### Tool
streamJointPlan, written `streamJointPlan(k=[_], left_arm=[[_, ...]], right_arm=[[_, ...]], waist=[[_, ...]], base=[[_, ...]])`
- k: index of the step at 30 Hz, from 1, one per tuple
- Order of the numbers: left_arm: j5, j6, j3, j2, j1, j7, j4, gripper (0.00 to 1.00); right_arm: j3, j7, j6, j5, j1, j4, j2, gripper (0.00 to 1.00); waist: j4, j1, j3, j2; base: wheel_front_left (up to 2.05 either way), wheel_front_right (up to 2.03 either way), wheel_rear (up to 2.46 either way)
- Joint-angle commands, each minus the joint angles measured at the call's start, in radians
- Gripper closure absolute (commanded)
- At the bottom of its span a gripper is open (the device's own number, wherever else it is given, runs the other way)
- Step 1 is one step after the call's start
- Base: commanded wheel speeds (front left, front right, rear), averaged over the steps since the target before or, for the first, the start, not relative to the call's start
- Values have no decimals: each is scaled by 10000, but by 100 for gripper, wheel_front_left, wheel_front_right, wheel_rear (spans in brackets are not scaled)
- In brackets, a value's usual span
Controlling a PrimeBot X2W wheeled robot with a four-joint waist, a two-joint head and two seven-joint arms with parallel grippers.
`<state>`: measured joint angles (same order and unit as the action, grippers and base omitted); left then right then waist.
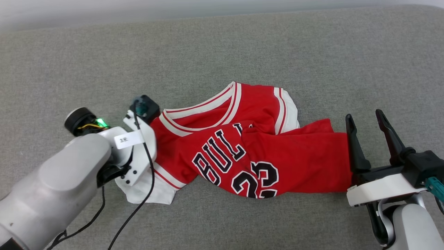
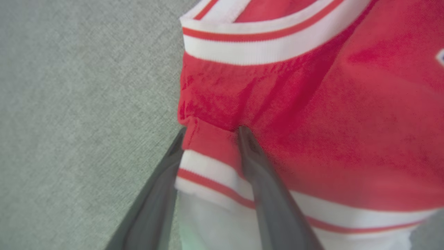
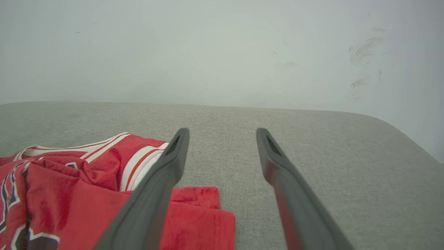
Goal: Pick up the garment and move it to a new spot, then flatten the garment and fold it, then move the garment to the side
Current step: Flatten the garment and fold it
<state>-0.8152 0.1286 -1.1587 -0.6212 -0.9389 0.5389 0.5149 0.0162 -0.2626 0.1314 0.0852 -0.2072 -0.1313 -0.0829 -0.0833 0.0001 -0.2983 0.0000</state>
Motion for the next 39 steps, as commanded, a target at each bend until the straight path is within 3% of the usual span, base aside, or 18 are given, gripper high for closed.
streamJointPlan(k=[1,6,13,21,27,28,29,32,35,39], left_arm=[[85,3,-299,125,-123,-414,-20,100],[289,-6,-248,47,-1243,-2000,-376,100],[644,-8,-153,22,-2041,-2911,61,100],[775,-35,-447,802,-1560,-3673,1949,100],[480,5,-756,1391,-892,-3988,3336,100],[524,8,-769,1437,-918,-4239,3441,56],[566,8,-733,1465,-987,-4581,3536,0],[714,-185,-497,1534,-1168,-5885,3734,0],[661,-764,-80,1630,-1056,-7306,3701,0],[708,-1775,561,1562,-677,-7989,2992,0]], right_arm=[[19,-30,-14,-52,-137,65,48,0],[131,-30,-14,-63,-58,178,17,0],[8,-26,-14,-45,-260,307,100,0],[-152,-27,-14,-113,-473,362,213,0],[-55,-27,-14,-176,-443,350,230,0],[-43,-27,-14,-193,-423,371,201,0],[-43,-27,-14,-208,-412,396,153,0],[0,-29,-14,-128,-478,441,-85,0],[15,-27,-14,-46,-622,453,-476,0],[-220,256,-14,206,-879,520,-1353,0]], waist=[[53,-1,8,0],[154,-1,-19,0],[-225,-1,-326,0],[-810,-1,-741,0],[-828,-1,-616,0],[-785,-1,-549,0],[-739,-1,-476,0],[-578,-1,-175,0],[-366,-1,173,0],[14,-1,602,0]], base=[[0,0,0],[0,0,0],[0,0,0],[0,0,0],[0,0,0],[0,0,0],[0,0,0],[0,0,0],[0,0,0],[0,0,0]])
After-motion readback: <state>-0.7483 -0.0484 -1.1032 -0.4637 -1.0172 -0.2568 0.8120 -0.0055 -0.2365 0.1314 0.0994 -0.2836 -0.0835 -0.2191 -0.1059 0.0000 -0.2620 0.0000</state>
